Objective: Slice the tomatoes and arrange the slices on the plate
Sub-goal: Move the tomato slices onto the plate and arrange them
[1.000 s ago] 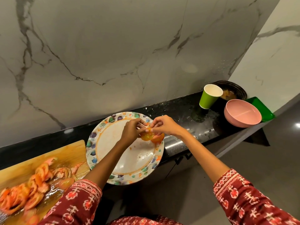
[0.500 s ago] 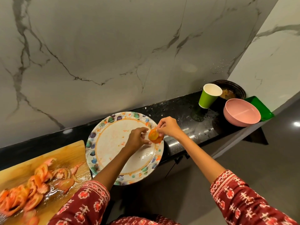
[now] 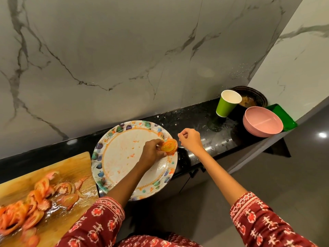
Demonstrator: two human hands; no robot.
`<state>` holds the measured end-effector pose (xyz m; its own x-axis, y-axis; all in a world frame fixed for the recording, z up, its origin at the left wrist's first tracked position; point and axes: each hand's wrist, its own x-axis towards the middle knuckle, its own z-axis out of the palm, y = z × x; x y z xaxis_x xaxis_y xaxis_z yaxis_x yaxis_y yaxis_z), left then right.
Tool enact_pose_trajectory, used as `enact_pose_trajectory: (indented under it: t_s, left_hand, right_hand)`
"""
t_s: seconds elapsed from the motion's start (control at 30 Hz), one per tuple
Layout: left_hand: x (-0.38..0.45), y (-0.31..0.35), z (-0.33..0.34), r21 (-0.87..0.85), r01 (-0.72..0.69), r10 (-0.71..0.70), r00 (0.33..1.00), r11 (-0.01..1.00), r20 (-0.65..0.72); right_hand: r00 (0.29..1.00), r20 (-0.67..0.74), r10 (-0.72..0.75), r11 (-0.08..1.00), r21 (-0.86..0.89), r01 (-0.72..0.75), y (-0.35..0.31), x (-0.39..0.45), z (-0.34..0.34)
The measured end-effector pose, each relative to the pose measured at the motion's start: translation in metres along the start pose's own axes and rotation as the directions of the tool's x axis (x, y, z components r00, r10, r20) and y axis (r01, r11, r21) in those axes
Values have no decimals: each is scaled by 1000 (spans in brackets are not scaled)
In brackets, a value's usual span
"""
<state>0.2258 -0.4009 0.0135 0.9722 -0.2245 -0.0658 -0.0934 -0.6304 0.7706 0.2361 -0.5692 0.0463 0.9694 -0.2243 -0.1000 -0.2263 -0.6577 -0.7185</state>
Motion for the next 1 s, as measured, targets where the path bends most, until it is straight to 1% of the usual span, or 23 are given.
enact_pose_trajectory:
  t_s: [0.23,0.37,0.53,0.63,0.8,0.87,0.93,1.0]
  left_hand:
    - [2,-2,-3,2,23,-23,1000,1000,19]
    - [6,2,-4,3,61,-61,998,998,19]
    - [8,0,-3,-32,40,-39,999,999,26]
    - [10,-1,-4,-102,67,-66,998,993,20]
    - [11,-1,-9,-335,198,-203,979,921,19]
    - [12,-2,-12,-369,238,-238,970,899,46]
    - [12,-2,-13,-366,267,-258,963,891,72]
    - [12,-1,-10,-346,257,-248,966,903,70]
  right_hand:
    - [999,-44,-17,999,49,19,2,-6,1]
    - [999,-30,-40,998,50,42,1,-8,-2]
    - [999,-17,-41,997,69,42,1,-9,-6]
    - [999,-13,-36,997,71,37,3,-9,-7]
    - [1000,0,-27,997,68,27,7,-8,-5]
    - [1000,-1,-23,997,69,23,8,-7,-5]
    - [1000,13,-16,997,75,15,8,-5,-4]
    - [998,63,7,998,66,-11,8,-5,-2]
